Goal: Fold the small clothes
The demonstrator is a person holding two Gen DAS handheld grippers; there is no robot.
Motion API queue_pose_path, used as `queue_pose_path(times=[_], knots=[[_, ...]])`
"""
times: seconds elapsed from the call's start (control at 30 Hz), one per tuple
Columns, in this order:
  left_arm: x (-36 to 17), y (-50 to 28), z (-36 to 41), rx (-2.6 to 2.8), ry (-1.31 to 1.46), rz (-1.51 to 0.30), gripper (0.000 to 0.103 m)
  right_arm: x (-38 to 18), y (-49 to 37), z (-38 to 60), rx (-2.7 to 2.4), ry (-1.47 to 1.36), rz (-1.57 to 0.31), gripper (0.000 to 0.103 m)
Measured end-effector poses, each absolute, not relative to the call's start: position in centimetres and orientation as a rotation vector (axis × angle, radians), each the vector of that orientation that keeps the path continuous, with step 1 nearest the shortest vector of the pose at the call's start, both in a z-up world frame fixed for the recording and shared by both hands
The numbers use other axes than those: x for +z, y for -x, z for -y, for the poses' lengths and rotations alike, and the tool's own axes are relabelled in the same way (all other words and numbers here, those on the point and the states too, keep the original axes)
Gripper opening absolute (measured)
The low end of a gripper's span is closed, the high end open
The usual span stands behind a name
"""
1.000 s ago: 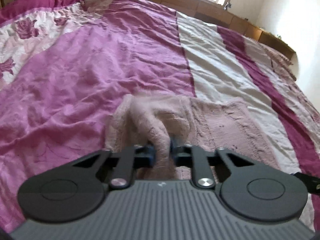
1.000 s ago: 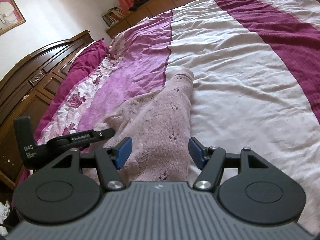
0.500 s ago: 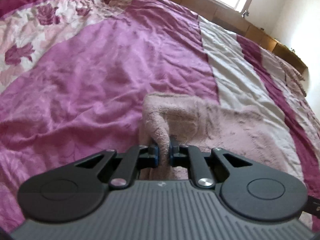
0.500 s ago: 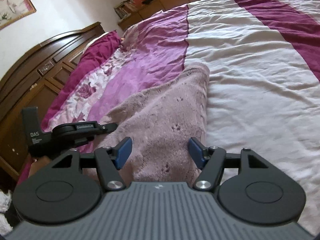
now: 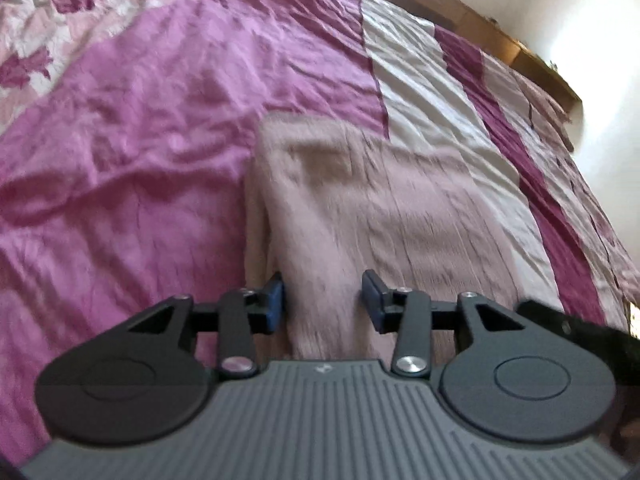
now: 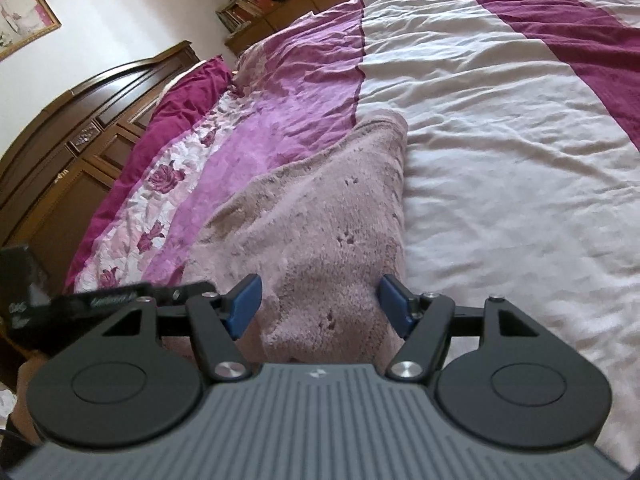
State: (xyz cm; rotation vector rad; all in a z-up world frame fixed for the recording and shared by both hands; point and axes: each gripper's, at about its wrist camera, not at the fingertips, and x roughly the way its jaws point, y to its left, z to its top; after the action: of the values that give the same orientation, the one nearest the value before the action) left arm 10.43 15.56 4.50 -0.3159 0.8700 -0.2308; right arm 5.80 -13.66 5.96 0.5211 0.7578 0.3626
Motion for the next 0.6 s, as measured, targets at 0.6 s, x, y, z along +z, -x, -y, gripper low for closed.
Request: queue_pose_path(times=[0.6], knots=[[5.1,-8.3,-15.6,-0.114,0.261,-0.883,0.042,5.9,-5.0,13.6,0.398,-0.530,-0.790,0.076]])
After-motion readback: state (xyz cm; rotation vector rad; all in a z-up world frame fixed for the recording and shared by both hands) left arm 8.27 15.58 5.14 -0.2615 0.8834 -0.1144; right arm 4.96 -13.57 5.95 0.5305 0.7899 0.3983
